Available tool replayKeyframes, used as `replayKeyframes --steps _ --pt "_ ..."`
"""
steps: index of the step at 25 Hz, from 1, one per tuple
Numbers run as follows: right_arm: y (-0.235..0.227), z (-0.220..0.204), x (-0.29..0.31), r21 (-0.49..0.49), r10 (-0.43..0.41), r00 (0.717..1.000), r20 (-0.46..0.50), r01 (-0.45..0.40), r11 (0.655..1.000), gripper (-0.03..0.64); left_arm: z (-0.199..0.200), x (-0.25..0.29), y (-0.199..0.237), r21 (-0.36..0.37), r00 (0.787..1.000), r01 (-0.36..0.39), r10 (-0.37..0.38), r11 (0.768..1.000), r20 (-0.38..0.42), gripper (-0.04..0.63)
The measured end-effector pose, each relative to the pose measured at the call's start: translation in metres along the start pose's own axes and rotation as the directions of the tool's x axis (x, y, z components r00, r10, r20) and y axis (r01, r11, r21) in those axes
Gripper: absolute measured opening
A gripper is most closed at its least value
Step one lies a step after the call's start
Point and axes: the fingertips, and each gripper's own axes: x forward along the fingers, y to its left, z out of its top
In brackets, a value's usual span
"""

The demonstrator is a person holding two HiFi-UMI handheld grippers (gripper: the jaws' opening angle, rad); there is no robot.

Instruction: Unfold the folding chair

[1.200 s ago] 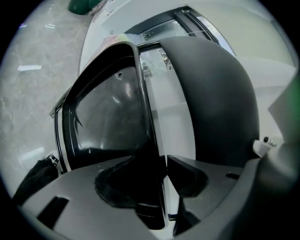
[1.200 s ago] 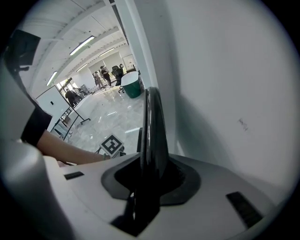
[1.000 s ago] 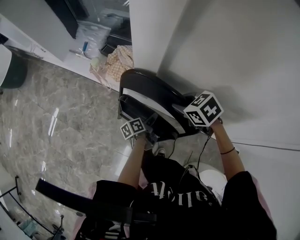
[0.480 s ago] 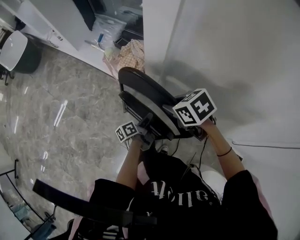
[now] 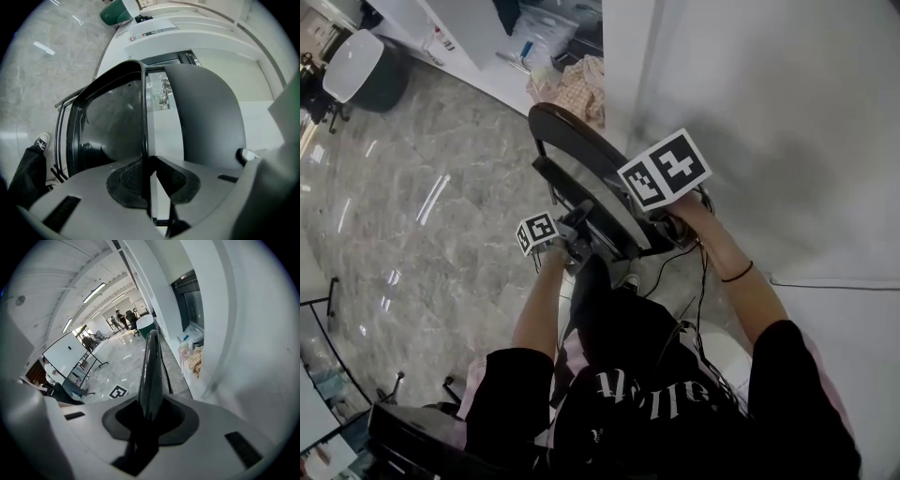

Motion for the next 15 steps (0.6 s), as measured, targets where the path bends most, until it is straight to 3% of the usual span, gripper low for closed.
replayKeyframes --steps 10,15 --pt "0.051 -0.007 0.019 -0.026 -0.02 1.0 -0.011 0.02 0.999 0.083 -0.001 -0.053 0.017 -0.042 0.999 0.043 -0.043 0.998 0.012 0.055" --pt "0.082 -0.012 0.028 -0.002 -0.034 0.997 -0.075 0.034 0.999 0.083 -0.002 -0.082 0.027 -0.072 0.998 0.065 -0.066 0.995 -0.006 0.057"
